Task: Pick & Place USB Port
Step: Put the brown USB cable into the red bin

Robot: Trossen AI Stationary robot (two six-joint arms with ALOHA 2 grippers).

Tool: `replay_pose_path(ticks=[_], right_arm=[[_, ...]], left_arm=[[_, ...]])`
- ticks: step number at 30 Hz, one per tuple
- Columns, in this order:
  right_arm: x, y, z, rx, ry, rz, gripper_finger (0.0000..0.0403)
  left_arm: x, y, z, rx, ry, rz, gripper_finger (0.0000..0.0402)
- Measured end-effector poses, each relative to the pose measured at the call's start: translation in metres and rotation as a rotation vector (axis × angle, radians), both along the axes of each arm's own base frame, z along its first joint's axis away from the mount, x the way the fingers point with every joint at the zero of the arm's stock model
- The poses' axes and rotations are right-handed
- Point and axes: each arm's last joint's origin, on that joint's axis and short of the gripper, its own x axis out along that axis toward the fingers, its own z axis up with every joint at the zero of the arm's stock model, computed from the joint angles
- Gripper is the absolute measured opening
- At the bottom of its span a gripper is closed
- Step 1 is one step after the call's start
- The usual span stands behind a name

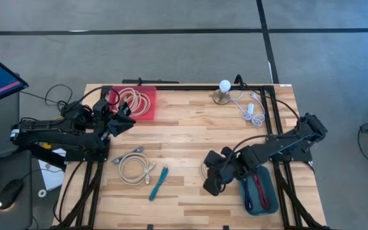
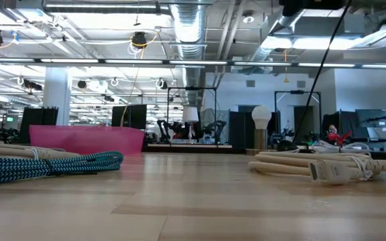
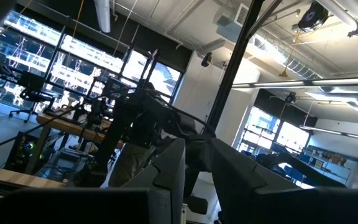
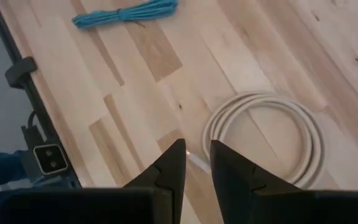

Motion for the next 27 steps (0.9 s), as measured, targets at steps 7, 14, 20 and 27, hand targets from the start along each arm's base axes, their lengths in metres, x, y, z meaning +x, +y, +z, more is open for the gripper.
replay_pose_path(ticks=[7, 14, 20, 27], right_arm=[[0.003, -0.010, -0.001, -0.007, 0.015, -0.032, 0.0067], [0.004, -0.025, -0.003, 0.019, 0.064, -0.178, 0.0096], [0.011, -0.030, -0.010, 0.054, 0.085, -0.218, 0.0159], [0.030, -0.022, -0.057, 0.052, 0.275, -0.221, 0.0222]], left_arm=[[0.000, 0.000, 0.000, 0.000, 0.000, 0.000, 0.0076], [0.000, 0.000, 0.000, 0.000, 0.000, 0.000, 0.0076], [0.000, 0.000, 0.000, 0.000, 0.000, 0.000, 0.0076], [0.000, 0.000, 0.000, 0.000, 0.000, 0.000, 0.0076]])
